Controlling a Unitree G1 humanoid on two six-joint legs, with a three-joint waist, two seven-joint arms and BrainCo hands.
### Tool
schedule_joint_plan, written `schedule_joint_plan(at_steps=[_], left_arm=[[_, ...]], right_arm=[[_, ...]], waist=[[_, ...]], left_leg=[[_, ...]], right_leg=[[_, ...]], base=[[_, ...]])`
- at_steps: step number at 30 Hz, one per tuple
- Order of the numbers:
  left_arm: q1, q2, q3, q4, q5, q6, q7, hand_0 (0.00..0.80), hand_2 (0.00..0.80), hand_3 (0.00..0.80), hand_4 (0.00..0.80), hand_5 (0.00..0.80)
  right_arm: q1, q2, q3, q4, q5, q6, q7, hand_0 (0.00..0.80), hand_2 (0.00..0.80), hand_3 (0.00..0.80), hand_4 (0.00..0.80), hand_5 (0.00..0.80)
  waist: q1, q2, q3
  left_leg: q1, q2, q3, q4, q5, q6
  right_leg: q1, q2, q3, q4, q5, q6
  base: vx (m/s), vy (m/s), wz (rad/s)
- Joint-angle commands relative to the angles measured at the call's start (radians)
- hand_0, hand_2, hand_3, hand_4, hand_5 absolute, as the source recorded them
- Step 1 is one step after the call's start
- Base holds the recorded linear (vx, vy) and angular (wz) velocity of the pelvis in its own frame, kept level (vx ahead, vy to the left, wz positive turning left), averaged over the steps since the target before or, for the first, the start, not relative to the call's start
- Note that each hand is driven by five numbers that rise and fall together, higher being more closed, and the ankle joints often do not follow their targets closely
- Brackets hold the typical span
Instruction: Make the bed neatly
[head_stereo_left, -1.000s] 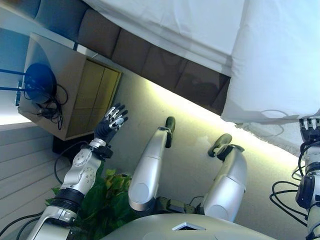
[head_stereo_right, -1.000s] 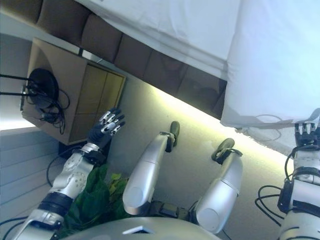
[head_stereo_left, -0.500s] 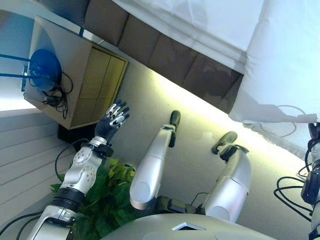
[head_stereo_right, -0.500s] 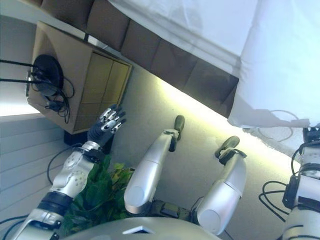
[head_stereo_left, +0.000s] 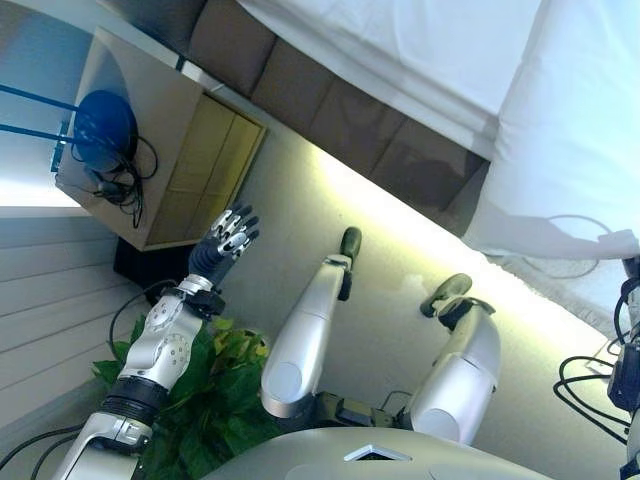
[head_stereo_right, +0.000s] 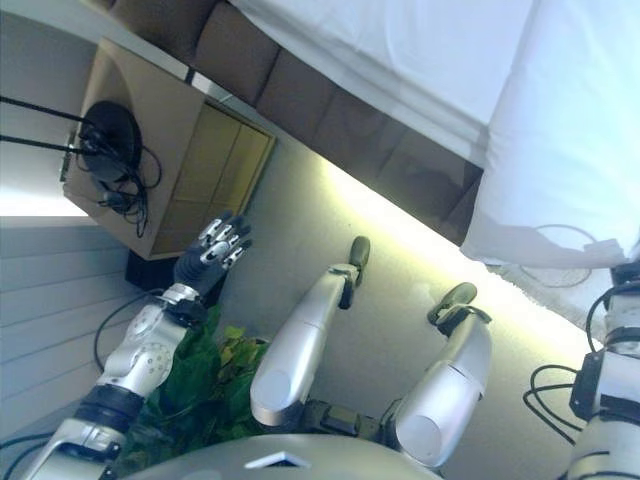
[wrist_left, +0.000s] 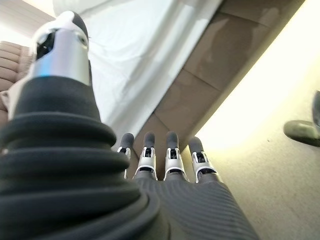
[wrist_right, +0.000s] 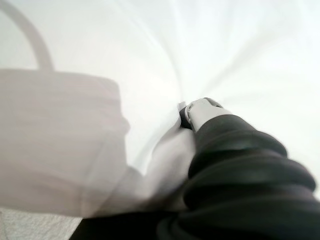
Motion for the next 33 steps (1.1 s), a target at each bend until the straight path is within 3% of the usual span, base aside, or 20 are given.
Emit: schedule_joint_plan(at_steps=[1,7,16,21,29,33], left_arm=[[0.007,0.037,0.008,-0.056,-0.041,-0.002,-0.025,0.000,0.000,0.000,0.000,0.000],[0.016,0.044,0.034,-0.063,-0.055,0.032,-0.062,0.000,0.000,0.000,0.000,0.000],[0.030,0.028,0.085,-0.048,0.003,0.069,-0.121,0.000,0.000,0.000,0.000,0.000],[0.051,-0.010,0.108,-0.013,0.051,0.085,-0.154,0.000,0.000,0.000,0.000,0.000],[0.086,-0.060,0.157,0.011,0.101,0.130,-0.193,0.000,0.000,0.000,0.000,0.000],[0.076,-0.081,0.162,0.037,0.133,0.133,-0.214,0.000,0.000,0.000,0.000,0.000]], right_arm=[[-0.010,0.064,0.051,-0.119,-0.080,-0.047,0.115,0.800,0.800,0.800,0.800,0.800],[0.007,0.172,0.113,-0.158,-0.098,-0.066,0.119,0.800,0.800,0.800,0.800,0.800],[-0.047,0.366,0.272,-0.311,-0.099,-0.054,-0.052,0.800,0.800,0.800,0.800,0.800],[-0.067,0.465,0.364,-0.361,-0.204,-0.050,-0.173,0.800,0.800,0.800,0.800,0.800],[-0.114,0.600,0.554,-0.390,-0.450,0.019,-0.290,0.800,0.800,0.800,0.800,0.800],[-0.146,0.657,0.635,-0.367,-0.476,0.040,-0.320,0.800,0.800,0.800,0.800,0.800]], waist=[[0.060,-0.022,-0.066],[0.109,-0.053,-0.125],[0.208,-0.133,-0.214],[0.261,-0.161,-0.261],[0.326,-0.180,-0.287],[0.351,-0.179,-0.285]], left_leg=[[0.033,0.023,-0.023,-0.108,0.091,-0.010],[0.115,0.015,-0.065,-0.180,0.105,-0.013],[0.242,0.018,-0.108,-0.301,0.124,-0.020],[0.313,0.002,-0.135,-0.333,0.117,-0.020],[0.358,-0.017,-0.179,-0.350,0.116,-0.026],[0.364,-0.028,-0.202,-0.350,0.121,-0.029]], right_leg=[[0.092,-0.027,0.046,-0.135,0.133,0.106],[0.258,-0.014,-0.019,-0.270,0.166,0.115],[0.504,0.017,-0.113,-0.460,0.219,0.125],[0.623,0.024,-0.154,-0.525,0.244,0.131],[0.706,0.025,-0.197,-0.557,0.257,0.136],[0.724,0.026,-0.212,-0.554,0.254,0.139]], base=[[0.107,0.008,0.06],[0.127,-0.021,0.15],[0.135,-0.015,0.33],[0.186,0.066,0.29],[0.123,0.055,0.29],[0.045,0.035,0.17]])
